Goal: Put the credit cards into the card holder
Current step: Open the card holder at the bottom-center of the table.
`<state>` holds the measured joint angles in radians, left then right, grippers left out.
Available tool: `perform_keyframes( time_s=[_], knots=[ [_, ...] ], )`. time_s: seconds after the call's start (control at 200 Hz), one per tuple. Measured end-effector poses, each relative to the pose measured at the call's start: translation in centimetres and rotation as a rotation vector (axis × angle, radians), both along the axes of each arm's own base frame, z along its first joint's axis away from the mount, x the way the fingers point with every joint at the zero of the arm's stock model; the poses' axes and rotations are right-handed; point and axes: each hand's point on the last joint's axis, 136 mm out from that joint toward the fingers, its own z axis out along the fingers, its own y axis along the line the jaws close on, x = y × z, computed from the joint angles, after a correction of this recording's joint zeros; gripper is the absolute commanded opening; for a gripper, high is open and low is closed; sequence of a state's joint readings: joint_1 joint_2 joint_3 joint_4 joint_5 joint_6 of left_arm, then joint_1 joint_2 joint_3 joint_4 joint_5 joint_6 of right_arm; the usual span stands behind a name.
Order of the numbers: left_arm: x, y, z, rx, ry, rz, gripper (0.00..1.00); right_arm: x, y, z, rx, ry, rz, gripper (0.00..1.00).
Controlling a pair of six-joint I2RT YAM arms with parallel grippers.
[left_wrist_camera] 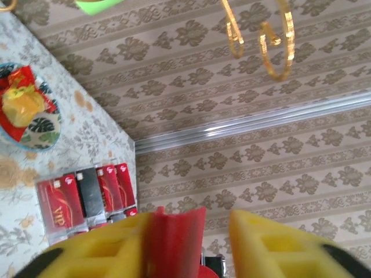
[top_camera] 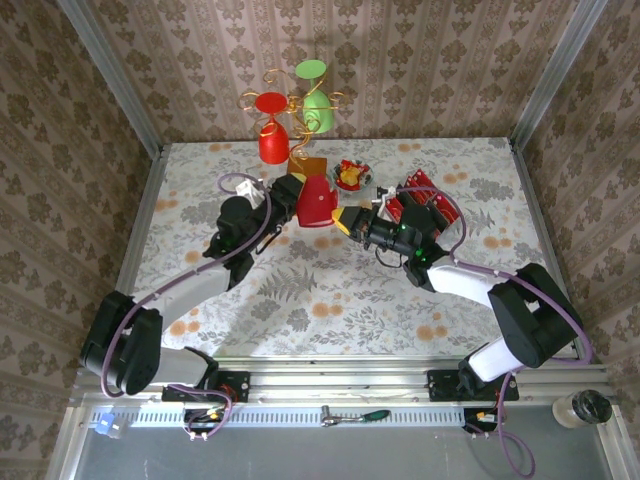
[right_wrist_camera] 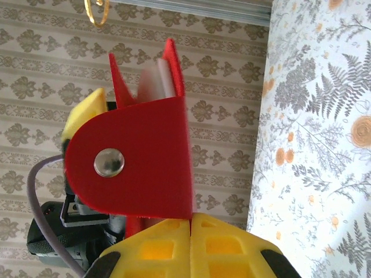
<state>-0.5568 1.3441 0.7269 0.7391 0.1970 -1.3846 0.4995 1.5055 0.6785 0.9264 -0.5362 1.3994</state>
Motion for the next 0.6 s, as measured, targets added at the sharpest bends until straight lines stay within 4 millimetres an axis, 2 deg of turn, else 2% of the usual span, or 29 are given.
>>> perform_keyframes(
  time_s=[0.13,0.32,0.445,0.495,0.6],
  knots=[
    [-0.3,0.1,-1.8,0.065,0.02,-0.009,0.7,-0.3,-0.4,-1.3,-0.014,0.024,-0.004,0.0],
    [-1.0,1.2,-3.8,0.19,0.038,-0.006,0.8,-0.7,-0.8,-2.8,-0.033,0.051,-0.009,0.0],
    [-1.7,2.3,-4.5,0.301,0.038,-0.005,0.85,-0.8,-1.0,-3.4,-0.041,0.06,-0.011,0.0],
    [-1.9,2.5,-4.7,0.363,0.045,-0.013,0.9,-0.9,-1.0,-3.5,-0.042,0.062,-0.01,0.0],
    [-2.0,2.2,-4.0,0.493,0.029,-0.042,0.94,-1.0,-1.1,-3.8,-0.045,0.067,-0.01,0.0]
  ],
)
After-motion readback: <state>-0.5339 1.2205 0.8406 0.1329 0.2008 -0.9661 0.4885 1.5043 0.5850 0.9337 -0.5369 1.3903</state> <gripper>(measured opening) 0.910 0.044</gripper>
